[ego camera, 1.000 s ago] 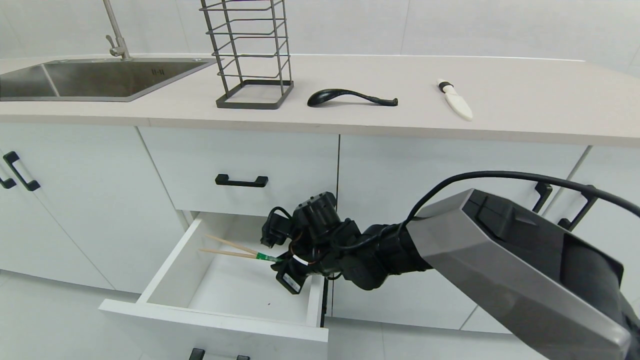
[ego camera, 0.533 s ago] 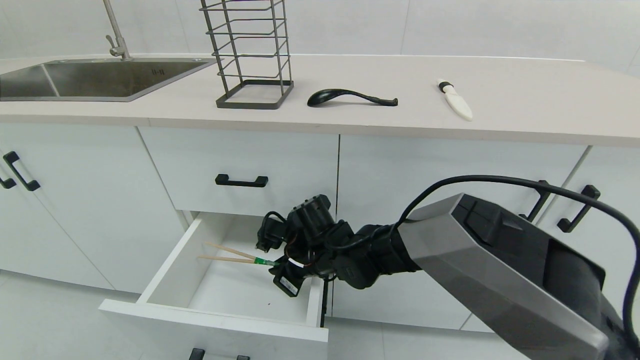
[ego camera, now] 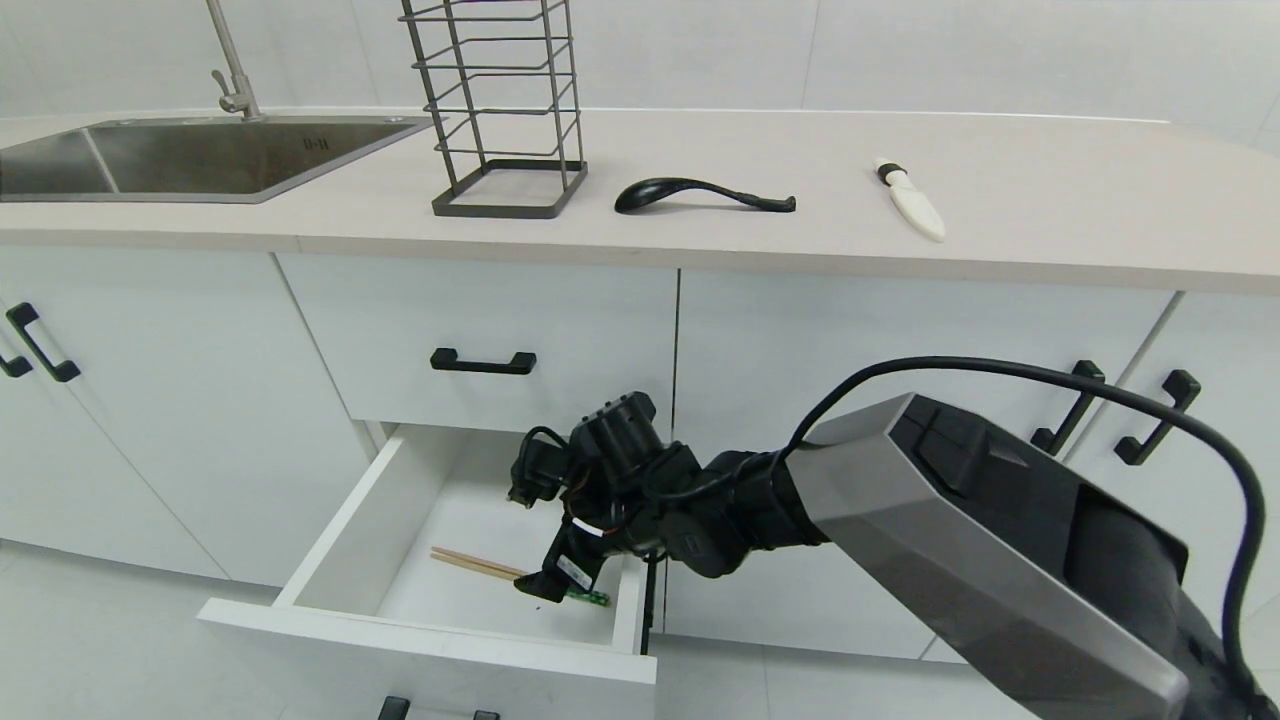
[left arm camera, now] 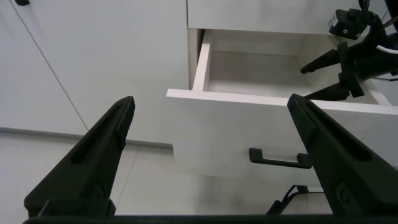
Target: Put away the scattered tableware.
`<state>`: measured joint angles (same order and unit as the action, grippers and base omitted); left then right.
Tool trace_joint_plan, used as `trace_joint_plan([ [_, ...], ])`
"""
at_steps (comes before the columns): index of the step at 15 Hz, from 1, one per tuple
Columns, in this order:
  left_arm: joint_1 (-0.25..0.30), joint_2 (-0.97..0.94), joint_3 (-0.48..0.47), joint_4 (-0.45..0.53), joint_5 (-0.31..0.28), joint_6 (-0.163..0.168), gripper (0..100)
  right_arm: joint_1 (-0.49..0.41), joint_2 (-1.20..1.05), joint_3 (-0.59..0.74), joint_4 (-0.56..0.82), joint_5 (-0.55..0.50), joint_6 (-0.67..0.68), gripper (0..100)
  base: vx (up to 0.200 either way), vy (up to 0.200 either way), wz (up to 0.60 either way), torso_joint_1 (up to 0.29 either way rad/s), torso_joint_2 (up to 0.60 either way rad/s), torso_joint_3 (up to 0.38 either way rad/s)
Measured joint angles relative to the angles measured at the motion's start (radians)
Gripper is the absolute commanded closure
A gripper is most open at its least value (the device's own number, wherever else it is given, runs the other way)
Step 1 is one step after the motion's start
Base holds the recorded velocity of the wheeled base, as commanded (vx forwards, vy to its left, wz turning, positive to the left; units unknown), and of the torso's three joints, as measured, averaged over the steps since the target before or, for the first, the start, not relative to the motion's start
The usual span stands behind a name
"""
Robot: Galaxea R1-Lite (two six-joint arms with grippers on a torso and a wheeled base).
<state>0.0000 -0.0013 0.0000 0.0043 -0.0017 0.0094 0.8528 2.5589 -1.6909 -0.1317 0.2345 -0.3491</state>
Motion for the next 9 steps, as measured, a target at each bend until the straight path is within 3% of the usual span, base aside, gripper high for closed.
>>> trace_joint_plan([
  [9, 0.000, 0.000, 0.000, 0.000, 0.000, 0.000, 0, 0.033, -0.160, 0.066, -0.002, 0.013, 0.000, 0, 0.000, 0.000, 0.00, 0.000, 0.00, 0.000],
])
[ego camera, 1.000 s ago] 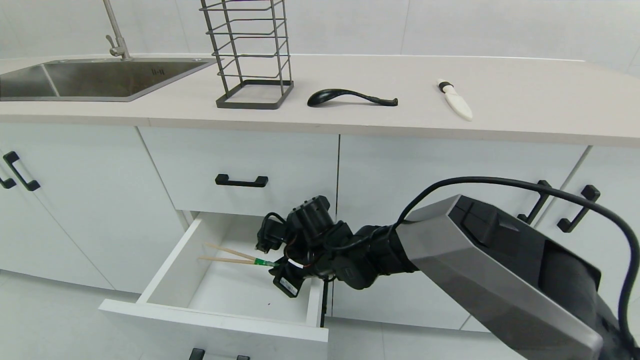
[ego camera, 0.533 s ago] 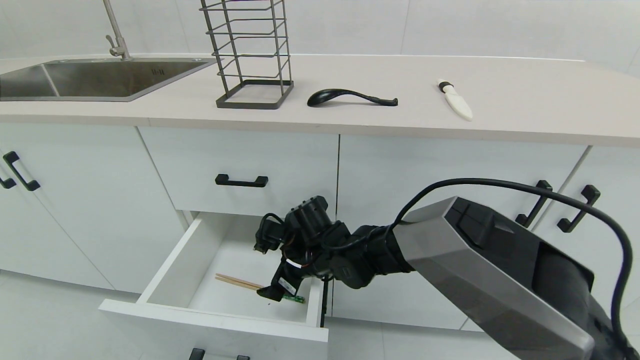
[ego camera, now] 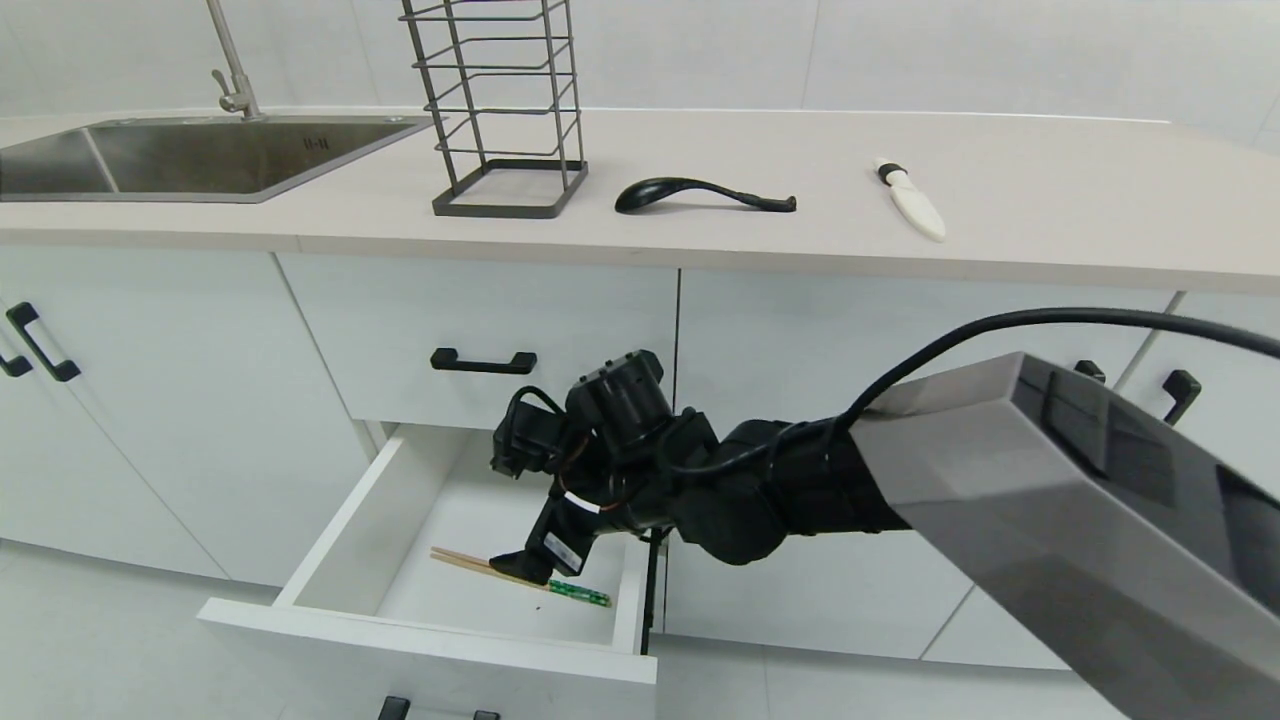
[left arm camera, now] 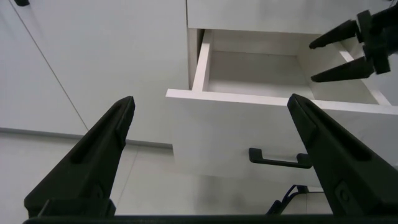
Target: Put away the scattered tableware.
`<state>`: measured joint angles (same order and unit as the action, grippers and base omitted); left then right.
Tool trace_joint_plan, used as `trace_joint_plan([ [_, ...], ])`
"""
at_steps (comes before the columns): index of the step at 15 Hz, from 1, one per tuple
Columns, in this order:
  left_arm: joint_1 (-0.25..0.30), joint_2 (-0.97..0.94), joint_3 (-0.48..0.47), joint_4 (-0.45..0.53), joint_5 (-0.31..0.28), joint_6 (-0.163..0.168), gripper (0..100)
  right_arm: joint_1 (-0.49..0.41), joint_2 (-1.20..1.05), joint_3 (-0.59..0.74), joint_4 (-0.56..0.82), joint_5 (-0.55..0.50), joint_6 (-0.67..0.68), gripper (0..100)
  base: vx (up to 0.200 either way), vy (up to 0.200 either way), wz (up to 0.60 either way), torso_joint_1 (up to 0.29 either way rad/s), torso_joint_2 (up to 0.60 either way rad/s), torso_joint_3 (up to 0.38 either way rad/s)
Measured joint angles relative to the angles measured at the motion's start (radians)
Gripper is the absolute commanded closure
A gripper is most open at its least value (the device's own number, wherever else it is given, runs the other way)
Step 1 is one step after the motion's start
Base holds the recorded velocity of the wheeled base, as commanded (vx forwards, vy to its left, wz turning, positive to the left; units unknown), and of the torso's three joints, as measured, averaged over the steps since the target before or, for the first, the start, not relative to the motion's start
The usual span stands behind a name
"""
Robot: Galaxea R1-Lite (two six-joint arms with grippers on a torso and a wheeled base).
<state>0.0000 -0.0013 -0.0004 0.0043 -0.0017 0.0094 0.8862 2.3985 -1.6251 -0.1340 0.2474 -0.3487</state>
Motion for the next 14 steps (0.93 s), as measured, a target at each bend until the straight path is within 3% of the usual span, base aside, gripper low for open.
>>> trace_joint_plan([
  [4, 0.000, 0.000, 0.000, 0.000, 0.000, 0.000, 0, 0.024, -0.146, 0.105, -0.013, 0.000, 0.003, 0, 0.000, 0.000, 0.00, 0.000, 0.00, 0.000],
  [8, 0.000, 0.000, 0.000, 0.000, 0.000, 0.000, 0, 0.029, -0.277, 0.283, -0.118, 0.001, 0.007, 0, 0.000, 0.000, 0.00, 0.000, 0.00, 0.000],
  [14, 0.000, 0.000, 0.000, 0.000, 0.000, 0.000, 0, 0.027, -0.410, 0.446, -0.273, -0.010, -0.045, 0, 0.000, 0.000, 0.00, 0.000, 0.00, 0.000],
])
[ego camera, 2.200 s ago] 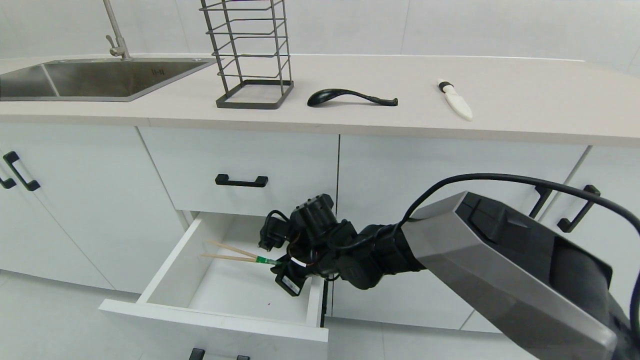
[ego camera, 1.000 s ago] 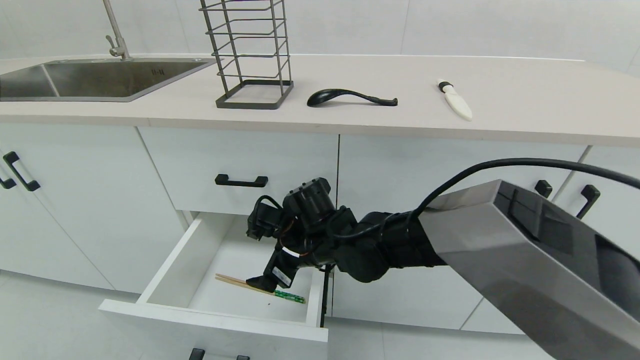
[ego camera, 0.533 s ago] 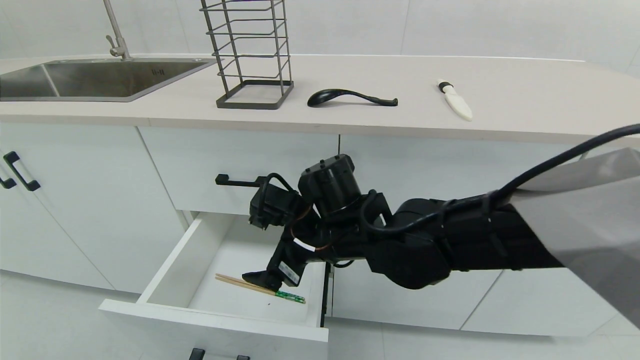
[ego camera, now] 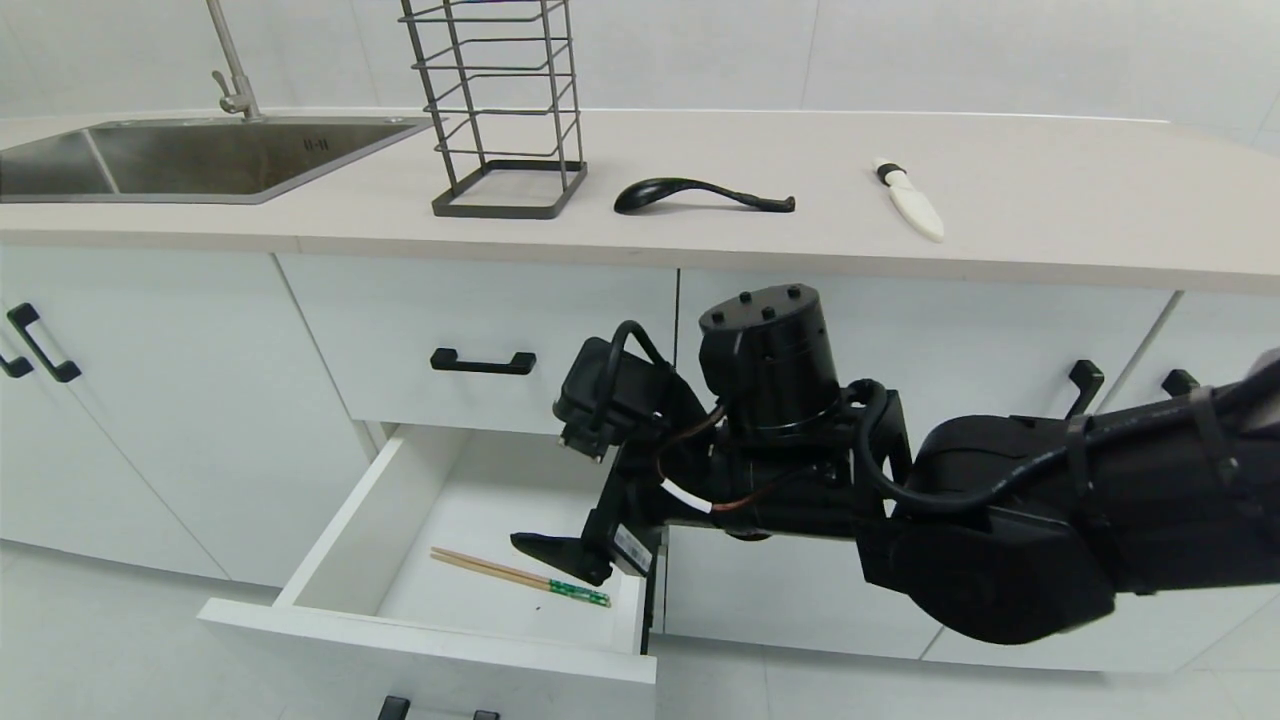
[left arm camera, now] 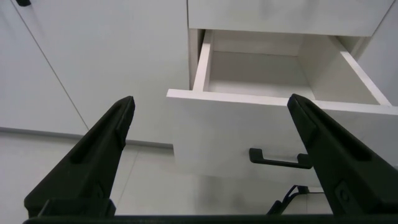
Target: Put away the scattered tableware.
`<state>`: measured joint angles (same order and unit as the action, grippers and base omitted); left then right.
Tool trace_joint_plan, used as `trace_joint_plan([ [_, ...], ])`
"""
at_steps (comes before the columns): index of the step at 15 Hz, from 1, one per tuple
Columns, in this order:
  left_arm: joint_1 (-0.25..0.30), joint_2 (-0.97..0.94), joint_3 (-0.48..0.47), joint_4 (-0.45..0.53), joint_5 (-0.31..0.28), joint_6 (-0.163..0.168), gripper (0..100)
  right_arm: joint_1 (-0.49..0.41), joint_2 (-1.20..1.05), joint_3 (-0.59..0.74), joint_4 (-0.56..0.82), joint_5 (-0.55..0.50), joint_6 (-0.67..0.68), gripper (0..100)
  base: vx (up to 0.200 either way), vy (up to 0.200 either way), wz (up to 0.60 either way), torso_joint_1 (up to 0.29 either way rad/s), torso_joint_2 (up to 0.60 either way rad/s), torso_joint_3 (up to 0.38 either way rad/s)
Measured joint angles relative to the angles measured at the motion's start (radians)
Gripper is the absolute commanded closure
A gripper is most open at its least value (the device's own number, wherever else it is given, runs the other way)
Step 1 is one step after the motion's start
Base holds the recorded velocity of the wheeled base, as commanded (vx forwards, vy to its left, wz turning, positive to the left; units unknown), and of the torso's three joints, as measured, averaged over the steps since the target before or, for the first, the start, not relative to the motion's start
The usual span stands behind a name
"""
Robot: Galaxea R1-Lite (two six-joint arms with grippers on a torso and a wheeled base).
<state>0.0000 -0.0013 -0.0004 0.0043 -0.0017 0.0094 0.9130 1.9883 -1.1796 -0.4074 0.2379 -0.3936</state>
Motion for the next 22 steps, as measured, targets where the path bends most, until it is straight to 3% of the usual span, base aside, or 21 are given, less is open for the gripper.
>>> trace_joint_plan([
  [6, 0.000, 0.000, 0.000, 0.000, 0.000, 0.000, 0, 0.003, -0.005, -0.022, -0.001, -0.005, -0.076, 0, 0.000, 0.000, 0.00, 0.000, 0.00, 0.000],
  [11, 0.000, 0.000, 0.000, 0.001, 0.000, 0.000, 0, 0.004, -0.006, -0.020, -0.005, -0.008, -0.079, 0, 0.000, 0.000, 0.00, 0.213, -0.10, -0.093],
  [22, 0.000, 0.000, 0.000, 0.000, 0.000, 0.000, 0, 0.014, -0.018, -0.014, 0.001, -0.007, -0.078, 0, 0.000, 0.000, 0.00, 0.187, -0.53, -0.214],
])
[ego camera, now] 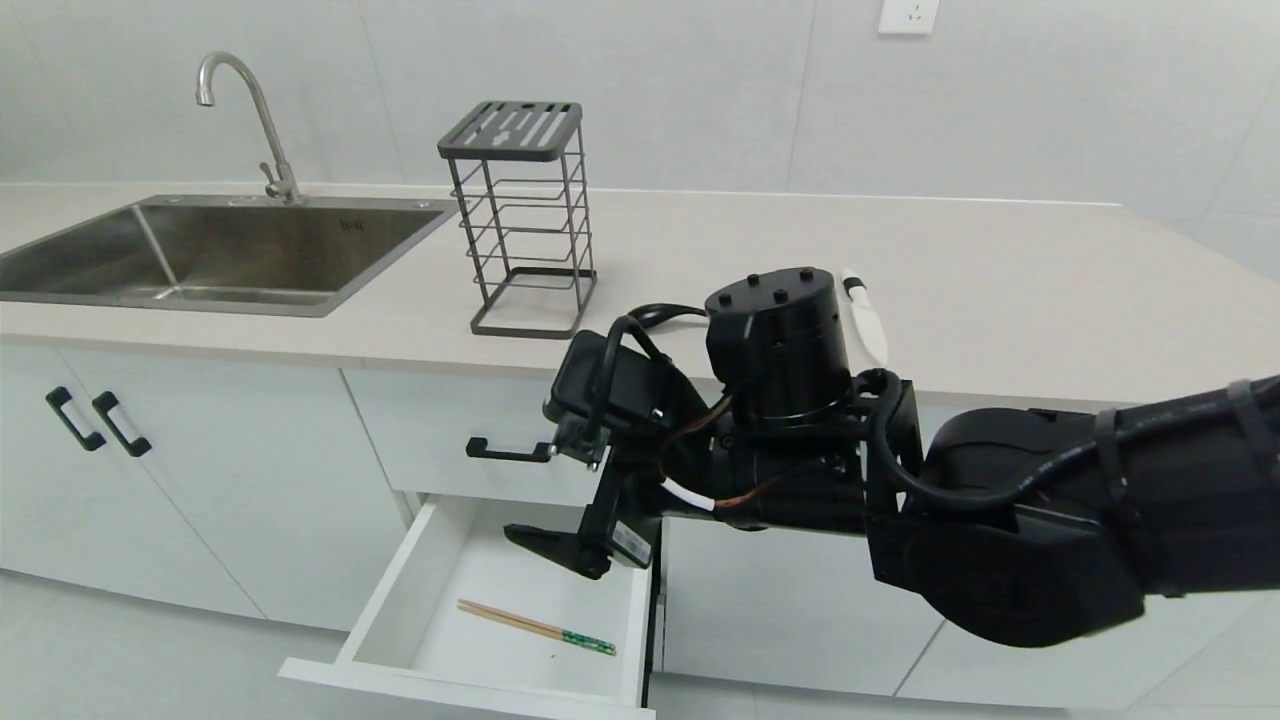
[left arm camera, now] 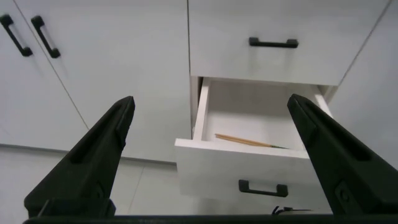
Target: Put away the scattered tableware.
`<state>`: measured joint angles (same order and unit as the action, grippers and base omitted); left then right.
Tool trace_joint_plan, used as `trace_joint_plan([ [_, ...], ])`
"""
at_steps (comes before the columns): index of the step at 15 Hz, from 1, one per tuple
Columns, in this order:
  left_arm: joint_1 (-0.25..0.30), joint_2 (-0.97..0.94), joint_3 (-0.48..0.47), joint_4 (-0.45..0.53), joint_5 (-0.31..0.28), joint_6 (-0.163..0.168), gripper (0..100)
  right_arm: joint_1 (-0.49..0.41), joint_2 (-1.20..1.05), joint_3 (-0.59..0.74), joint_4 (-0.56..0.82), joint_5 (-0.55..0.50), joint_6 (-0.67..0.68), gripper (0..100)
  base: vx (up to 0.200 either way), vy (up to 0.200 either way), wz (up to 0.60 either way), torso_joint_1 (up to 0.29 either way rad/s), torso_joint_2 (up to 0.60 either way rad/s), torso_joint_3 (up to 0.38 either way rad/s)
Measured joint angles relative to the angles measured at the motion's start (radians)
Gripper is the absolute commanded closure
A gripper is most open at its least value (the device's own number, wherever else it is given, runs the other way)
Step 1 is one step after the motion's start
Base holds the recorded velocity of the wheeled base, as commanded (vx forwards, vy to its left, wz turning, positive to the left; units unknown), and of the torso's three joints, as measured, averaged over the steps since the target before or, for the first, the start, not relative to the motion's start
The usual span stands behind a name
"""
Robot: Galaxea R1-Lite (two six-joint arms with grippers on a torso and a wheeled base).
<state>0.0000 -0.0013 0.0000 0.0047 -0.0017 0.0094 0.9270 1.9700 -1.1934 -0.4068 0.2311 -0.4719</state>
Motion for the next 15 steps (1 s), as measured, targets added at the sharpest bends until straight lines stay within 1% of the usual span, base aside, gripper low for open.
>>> trace_joint_plan([
  [1, 0.000, 0.000, 0.000, -0.001, 0.000, 0.000, 0, 0.001, -0.001, 0.000, -0.001, 0.001, 0.000, 0, 0.000, 0.000, 0.00, 0.251, -0.50, -0.222],
  [4, 0.000, 0.000, 0.000, 0.000, 0.000, 0.000, 0, -0.006, 0.002, 0.000, 0.005, 0.000, 0.000, 0, 0.000, 0.000, 0.00, 0.409, -0.48, -0.235],
  [8, 0.000, 0.000, 0.000, 0.000, 0.000, 0.000, 0, -0.005, 0.006, -0.003, 0.003, 0.000, 0.000, 0, 0.000, 0.000, 0.00, 0.293, -0.52, -0.243],
  [11, 0.000, 0.000, 0.000, 0.000, 0.000, 0.000, 0, -0.005, 0.008, -0.001, 0.014, 0.000, -0.001, 0, 0.000, 0.000, 0.60, 0.281, -0.54, -0.253],
  [12, 0.000, 0.000, 0.000, 0.000, 0.000, 0.000, 0, -0.006, 0.009, -0.002, 0.010, 0.000, -0.009, 0, 0.000, 0.000, 0.00, 0.286, -0.54, -0.266],
  [15, 0.000, 0.000, 0.000, 0.000, 0.000, 0.000, 0, -0.008, 0.019, -0.002, 0.014, 0.003, -0.011, 0, 0.000, 0.000, 0.00, 0.115, -0.20, -0.103],
])
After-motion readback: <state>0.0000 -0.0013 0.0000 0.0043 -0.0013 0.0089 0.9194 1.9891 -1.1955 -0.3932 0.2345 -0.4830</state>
